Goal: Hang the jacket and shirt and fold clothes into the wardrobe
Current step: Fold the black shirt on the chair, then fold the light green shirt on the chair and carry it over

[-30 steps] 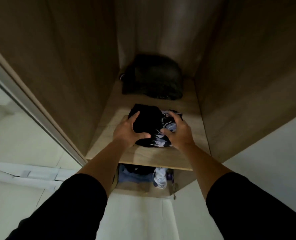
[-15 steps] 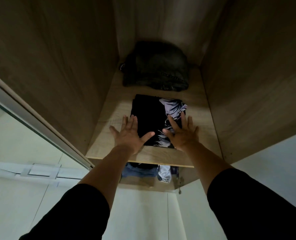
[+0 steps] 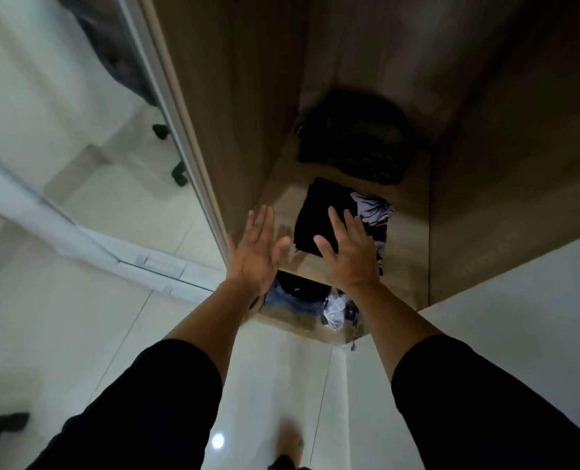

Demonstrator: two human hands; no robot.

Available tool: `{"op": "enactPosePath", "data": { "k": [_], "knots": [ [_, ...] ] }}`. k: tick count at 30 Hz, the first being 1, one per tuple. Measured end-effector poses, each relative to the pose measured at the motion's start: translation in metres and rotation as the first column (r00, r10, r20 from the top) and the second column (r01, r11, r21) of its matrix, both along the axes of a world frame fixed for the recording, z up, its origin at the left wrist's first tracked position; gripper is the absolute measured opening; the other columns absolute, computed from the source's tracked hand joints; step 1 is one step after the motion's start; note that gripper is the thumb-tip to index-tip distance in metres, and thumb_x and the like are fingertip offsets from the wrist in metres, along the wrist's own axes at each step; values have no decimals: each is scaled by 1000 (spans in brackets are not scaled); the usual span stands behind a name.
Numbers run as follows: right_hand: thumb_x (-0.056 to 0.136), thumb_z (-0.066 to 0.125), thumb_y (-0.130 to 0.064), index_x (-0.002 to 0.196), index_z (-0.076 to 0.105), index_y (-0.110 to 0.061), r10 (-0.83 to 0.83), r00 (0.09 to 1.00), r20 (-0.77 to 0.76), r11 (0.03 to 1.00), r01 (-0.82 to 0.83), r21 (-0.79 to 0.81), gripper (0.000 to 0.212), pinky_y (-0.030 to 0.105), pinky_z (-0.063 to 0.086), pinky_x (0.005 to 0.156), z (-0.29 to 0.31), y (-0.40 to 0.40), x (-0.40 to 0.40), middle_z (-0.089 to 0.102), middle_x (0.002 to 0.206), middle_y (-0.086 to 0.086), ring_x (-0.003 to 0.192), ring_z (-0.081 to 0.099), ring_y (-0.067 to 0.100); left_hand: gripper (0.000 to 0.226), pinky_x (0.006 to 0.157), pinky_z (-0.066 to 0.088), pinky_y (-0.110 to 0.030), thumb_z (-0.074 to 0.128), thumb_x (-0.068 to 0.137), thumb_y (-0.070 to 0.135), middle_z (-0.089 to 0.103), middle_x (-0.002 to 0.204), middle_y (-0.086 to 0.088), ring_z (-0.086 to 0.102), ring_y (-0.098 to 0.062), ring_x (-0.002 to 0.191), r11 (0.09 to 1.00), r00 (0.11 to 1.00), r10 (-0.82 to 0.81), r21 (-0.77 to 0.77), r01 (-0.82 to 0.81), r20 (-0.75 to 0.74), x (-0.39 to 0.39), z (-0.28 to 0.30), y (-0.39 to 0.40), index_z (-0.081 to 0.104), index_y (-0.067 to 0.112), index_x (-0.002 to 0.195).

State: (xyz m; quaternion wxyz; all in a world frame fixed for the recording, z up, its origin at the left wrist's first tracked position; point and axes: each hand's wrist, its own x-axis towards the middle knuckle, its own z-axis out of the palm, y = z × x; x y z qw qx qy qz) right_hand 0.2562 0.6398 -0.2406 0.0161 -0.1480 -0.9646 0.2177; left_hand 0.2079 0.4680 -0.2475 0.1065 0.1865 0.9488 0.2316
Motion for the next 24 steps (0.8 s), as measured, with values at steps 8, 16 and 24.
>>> {"op": "enactPosePath", "data": {
  "k": [8, 16, 24],
  "knots": [
    [96, 29, -53, 150, 13, -33, 274, 960, -48, 960, -277, -44, 59, 48, 15, 117, 84, -119, 12, 13, 159, 2, 147, 6, 20, 73, 117, -5, -49, 1, 85, 63, -14, 156, 12, -21, -4, 139, 994, 992, 102, -37, -105, -78, 58, 68, -132, -12, 28, 147],
    [97, 29, -52, 150, 14, -31, 540, 831, -132, 831, -551, -70, 59, 48, 18, 116, 137, -303, 49, 19, 157, 4, 146, 13, 21, 77, 116, -3, -48, -1, 81, 64, -15, 156, 11, -14, -8, 143, 884, 878, 454, -47, -465, -150, 155, 139, -331, -13, 26, 147],
    [97, 30, -51, 150, 13, -30, 809, 568, -149, 552, -823, -136, 60, 46, 16, 117, 158, -534, 116, 17, 158, 3, 146, 12, 19, 63, 115, 1, -50, 16, 97, 49, -10, 158, 8, -9, -10, 145, 545, 554, 797, -110, -831, -239, 301, 172, -546, -7, 22, 150]
  ]
}}
